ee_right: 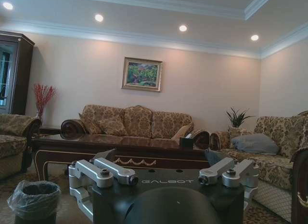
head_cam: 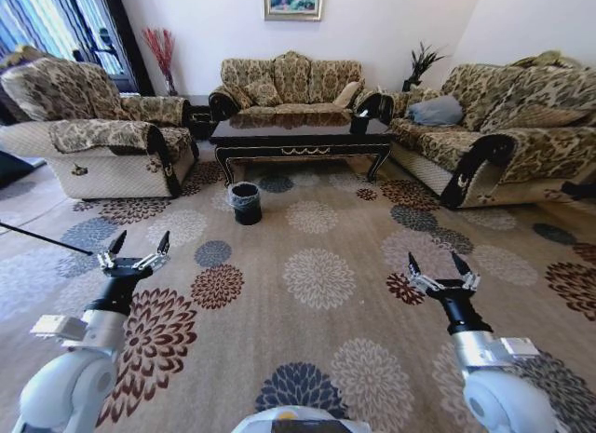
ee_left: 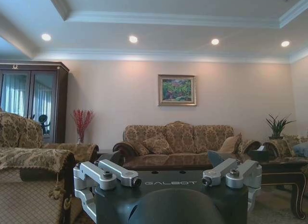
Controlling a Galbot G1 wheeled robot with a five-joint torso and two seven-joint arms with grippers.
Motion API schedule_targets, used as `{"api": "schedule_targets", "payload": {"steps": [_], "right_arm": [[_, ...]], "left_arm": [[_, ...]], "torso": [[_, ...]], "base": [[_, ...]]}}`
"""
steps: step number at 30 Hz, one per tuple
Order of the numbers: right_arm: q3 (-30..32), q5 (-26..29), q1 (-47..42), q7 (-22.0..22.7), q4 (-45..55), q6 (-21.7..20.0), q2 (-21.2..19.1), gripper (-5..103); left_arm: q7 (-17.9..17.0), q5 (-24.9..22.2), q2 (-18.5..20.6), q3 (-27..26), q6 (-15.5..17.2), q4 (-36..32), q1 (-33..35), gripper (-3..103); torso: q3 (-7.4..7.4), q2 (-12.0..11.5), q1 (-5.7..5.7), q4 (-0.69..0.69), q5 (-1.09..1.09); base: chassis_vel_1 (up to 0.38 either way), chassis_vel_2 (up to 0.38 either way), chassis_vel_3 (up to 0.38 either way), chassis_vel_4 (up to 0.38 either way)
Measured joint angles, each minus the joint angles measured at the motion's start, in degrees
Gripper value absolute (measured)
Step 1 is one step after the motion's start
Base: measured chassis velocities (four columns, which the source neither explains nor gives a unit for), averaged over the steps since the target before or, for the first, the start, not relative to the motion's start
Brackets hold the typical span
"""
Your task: Move to the front of the table and pick up the trash from the floor, then place it into the trash bin.
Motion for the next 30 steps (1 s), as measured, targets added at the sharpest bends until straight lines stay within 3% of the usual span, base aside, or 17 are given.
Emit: {"api": "schedule_targets", "payload": {"steps": [4, 15, 30], "right_arm": [[0.56, 0.44, -0.15, 0.92, 1.42, -2.69, -1.36, 100], [0.93, -1.34, 0.20, 0.37, 1.49, -2.73, -1.89, 100], [4.12, 3.70, 1.99, -0.22, 1.11, -4.11, -3.66, 100]], "left_arm": [[0.33, 0.70, -0.13, 0.14, -0.12, 0.07, 0.05, 100], [0.40, 1.06, -0.44, 0.10, -0.19, 0.78, -0.08, 100], [0.67, 1.05, -1.71, -0.86, -1.59, 4.24, -0.26, 100]], "torso": [[0.70, 1.13, 0.42, 0.00, 0.00], [2.07, 3.37, 1.28, -0.01, 0.00], [4.49, 7.16, 2.67, -0.01, 0.00]], "base": [[0.000, 0.000, 0.000, 0.000], [0.000, 0.000, 0.000, 0.000], [0.000, 0.000, 0.000, 0.000]]}}
